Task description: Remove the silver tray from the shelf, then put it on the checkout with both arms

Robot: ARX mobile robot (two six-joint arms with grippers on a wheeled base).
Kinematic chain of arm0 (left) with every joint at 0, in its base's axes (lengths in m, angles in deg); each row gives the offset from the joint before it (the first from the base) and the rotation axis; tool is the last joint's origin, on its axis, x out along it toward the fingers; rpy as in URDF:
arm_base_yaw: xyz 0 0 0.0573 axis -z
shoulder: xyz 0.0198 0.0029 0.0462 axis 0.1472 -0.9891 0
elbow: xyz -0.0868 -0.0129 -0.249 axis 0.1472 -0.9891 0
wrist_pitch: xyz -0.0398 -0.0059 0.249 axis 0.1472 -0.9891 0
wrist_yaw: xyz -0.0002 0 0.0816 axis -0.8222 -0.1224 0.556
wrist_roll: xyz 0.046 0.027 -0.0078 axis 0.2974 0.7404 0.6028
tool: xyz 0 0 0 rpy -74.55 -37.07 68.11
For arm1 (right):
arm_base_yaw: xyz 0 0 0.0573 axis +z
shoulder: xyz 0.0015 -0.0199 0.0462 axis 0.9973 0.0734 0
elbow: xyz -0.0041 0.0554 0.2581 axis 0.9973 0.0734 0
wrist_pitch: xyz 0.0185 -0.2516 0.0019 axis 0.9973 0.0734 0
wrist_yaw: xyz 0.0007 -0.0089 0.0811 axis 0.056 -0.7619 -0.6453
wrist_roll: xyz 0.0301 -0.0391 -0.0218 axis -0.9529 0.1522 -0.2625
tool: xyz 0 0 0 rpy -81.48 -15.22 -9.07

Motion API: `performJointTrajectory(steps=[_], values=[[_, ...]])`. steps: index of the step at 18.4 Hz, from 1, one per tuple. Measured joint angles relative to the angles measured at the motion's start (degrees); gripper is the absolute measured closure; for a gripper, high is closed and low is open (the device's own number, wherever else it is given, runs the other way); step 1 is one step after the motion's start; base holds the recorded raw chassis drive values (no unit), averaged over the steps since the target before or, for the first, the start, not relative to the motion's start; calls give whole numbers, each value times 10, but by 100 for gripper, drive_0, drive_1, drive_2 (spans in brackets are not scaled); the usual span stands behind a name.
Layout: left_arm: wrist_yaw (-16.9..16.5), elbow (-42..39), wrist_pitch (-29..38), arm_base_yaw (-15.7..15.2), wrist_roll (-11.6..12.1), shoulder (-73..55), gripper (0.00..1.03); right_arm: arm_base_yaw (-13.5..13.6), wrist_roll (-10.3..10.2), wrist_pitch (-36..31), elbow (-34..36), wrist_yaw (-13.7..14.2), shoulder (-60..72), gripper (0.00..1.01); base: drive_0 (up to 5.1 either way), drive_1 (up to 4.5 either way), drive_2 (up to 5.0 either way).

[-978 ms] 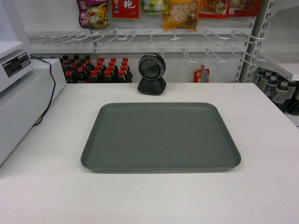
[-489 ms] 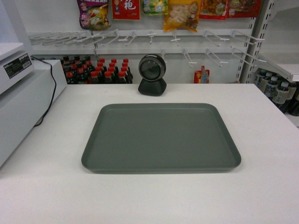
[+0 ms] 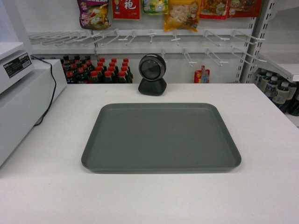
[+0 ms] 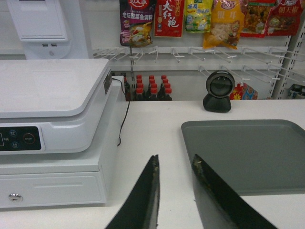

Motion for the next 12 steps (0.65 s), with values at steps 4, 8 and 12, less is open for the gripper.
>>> performJointTrajectory(steps=[4,8,12], values=[[0,0,0,0,0,0,69,0,0,0,0,0,0,56,0,0,0],[0,0,0,0,0,0,23,0,0,0,0,0,0,10,0,0,0],[0,0,0,0,0,0,5,0,0,0,0,0,0,3,0,0,0]])
